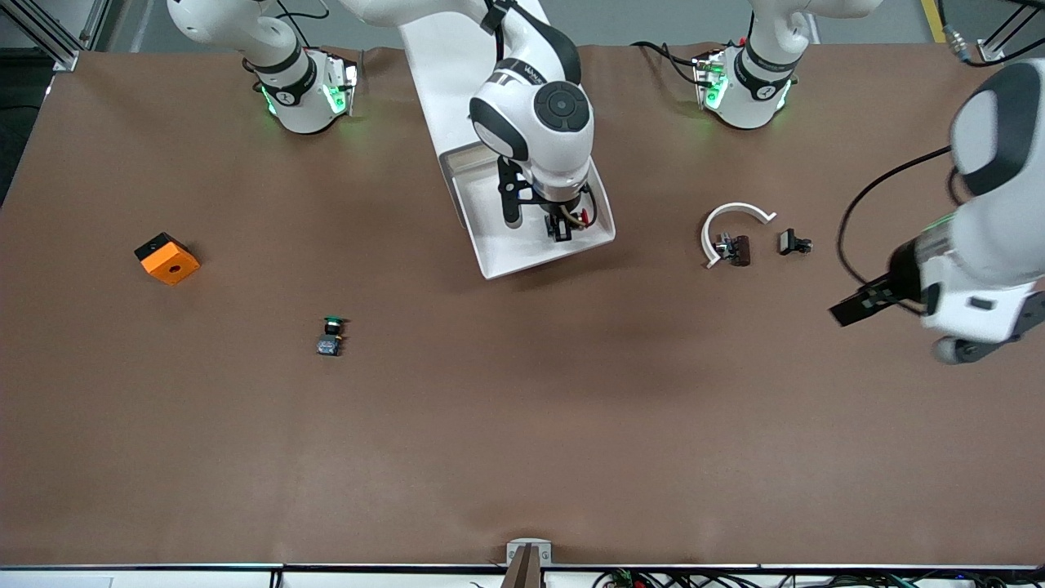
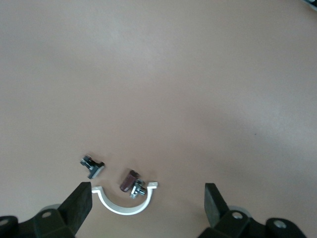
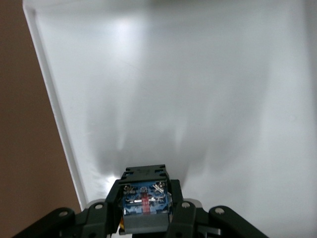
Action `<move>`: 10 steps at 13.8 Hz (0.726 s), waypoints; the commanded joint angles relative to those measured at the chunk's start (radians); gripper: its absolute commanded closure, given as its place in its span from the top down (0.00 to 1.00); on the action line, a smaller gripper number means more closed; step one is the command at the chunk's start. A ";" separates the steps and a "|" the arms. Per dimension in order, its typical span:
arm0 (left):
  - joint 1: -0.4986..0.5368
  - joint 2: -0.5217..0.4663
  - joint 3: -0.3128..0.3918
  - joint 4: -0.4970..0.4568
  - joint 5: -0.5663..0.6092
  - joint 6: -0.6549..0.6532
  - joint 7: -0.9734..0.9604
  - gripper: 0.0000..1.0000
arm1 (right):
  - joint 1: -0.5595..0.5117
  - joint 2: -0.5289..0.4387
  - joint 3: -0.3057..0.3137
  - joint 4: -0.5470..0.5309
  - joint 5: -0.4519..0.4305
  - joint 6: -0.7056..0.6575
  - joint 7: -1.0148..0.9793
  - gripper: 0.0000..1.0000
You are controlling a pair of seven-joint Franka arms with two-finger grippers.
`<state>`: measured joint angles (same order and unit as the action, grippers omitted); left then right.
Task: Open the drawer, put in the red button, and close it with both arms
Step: 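Lower the button into the drawer while the left gripper withdraws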
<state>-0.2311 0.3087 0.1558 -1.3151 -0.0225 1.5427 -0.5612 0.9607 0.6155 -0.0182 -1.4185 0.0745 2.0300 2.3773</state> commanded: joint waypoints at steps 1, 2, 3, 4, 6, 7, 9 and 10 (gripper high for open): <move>0.010 -0.077 -0.007 -0.087 0.015 0.011 0.070 1.00 | 0.021 0.020 -0.011 0.036 -0.015 0.010 0.048 0.00; 0.010 -0.095 -0.007 -0.117 0.015 0.016 0.081 1.00 | 0.026 0.027 -0.011 0.039 -0.015 0.010 0.048 0.00; 0.013 -0.129 -0.009 -0.168 0.015 0.051 0.119 1.00 | 0.029 0.030 -0.011 0.052 -0.015 0.010 0.049 0.00; 0.016 -0.169 -0.007 -0.234 0.013 0.109 0.183 1.00 | 0.029 0.036 -0.011 0.058 -0.015 0.010 0.055 0.00; 0.047 -0.227 -0.012 -0.337 0.000 0.201 0.285 1.00 | 0.027 0.038 -0.011 0.058 -0.015 0.009 0.054 0.01; 0.059 -0.229 -0.012 -0.348 -0.002 0.203 0.322 1.00 | 0.027 0.036 -0.011 0.058 -0.013 0.009 0.054 0.36; 0.073 -0.224 -0.010 -0.351 -0.001 0.214 0.348 1.00 | 0.023 0.036 -0.012 0.058 -0.016 0.007 0.043 1.00; 0.073 -0.221 -0.010 -0.349 0.001 0.226 0.354 1.00 | 0.018 0.035 -0.012 0.058 -0.022 0.007 0.034 1.00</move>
<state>-0.1658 0.1163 0.1543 -1.6265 -0.0226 1.7328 -0.2352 0.9762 0.6348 -0.0244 -1.3940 0.0728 2.0440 2.4041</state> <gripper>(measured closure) 0.000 0.432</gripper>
